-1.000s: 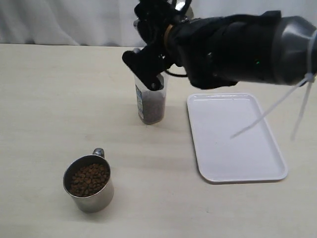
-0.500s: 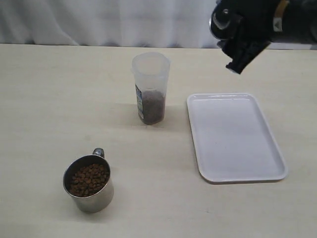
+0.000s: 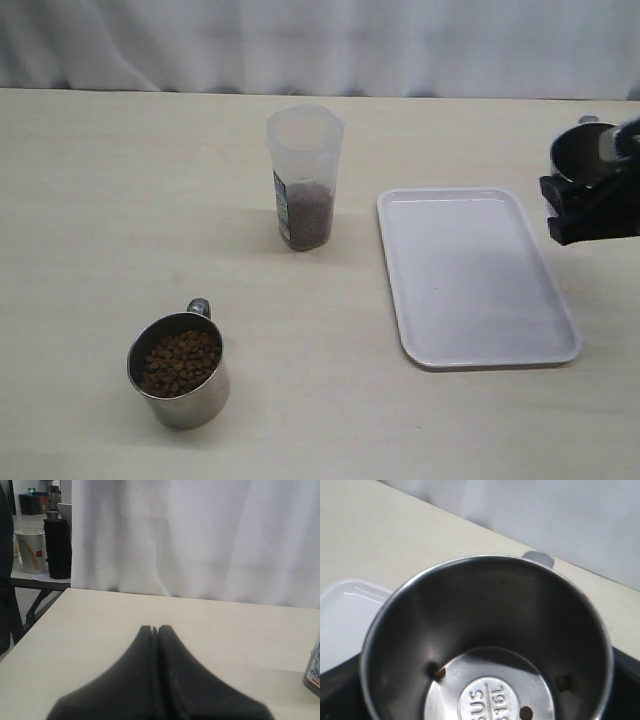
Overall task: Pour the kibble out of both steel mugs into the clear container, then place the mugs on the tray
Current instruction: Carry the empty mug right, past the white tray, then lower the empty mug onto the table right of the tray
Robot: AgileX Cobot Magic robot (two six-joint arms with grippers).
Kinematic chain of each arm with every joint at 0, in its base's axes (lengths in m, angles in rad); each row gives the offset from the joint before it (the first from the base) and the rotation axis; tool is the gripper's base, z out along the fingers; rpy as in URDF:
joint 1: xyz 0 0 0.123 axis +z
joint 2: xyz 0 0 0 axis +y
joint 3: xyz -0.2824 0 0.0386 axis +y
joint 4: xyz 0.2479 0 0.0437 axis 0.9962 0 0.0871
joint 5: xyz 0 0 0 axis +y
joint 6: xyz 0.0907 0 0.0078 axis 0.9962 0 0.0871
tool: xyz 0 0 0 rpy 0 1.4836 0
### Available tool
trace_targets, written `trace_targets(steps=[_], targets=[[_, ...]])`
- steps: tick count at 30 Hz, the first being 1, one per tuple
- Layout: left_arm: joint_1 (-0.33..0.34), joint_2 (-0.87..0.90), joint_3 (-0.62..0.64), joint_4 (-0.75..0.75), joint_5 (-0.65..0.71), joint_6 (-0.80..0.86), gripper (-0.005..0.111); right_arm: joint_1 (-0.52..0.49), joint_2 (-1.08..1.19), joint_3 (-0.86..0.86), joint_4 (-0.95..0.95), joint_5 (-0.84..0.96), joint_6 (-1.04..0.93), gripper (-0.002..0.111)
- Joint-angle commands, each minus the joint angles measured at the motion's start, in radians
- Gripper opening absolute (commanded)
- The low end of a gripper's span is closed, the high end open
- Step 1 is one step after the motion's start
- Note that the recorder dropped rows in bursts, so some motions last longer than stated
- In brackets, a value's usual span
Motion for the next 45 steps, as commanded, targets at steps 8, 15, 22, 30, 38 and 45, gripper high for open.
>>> trace_targets(steps=[8, 15, 22, 30, 38, 45], targets=[[0.0, -0.003, 0.002, -0.005, -0.015, -0.001, 0.0, -0.185, 0.246, 0.131, 0.031, -0.417, 0.073, 0.004], [0.0, -0.003, 0.002, -0.005, -0.013, -0.001, 0.0, -0.188, 0.434, 0.132, 0.11, -0.608, 0.049, 0.004], [0.0, -0.003, 0.002, -0.005, -0.013, -0.001, 0.0, -0.188, 0.542, 0.107, 0.148, -0.628, 0.004, 0.004], [0.0, -0.003, 0.002, -0.005, -0.013, -0.001, 0.0, -0.188, 0.565, 0.09, 0.093, -0.614, 0.011, 0.004], [0.0, -0.003, 0.002, -0.005, -0.013, -0.001, 0.0, -0.188, 0.565, 0.071, 0.093, -0.556, 0.011, 0.004], [0.0, -0.003, 0.002, -0.005, -0.018, -0.001, 0.0, -0.188, 0.565, 0.041, 0.086, -0.488, 0.012, 0.004]])
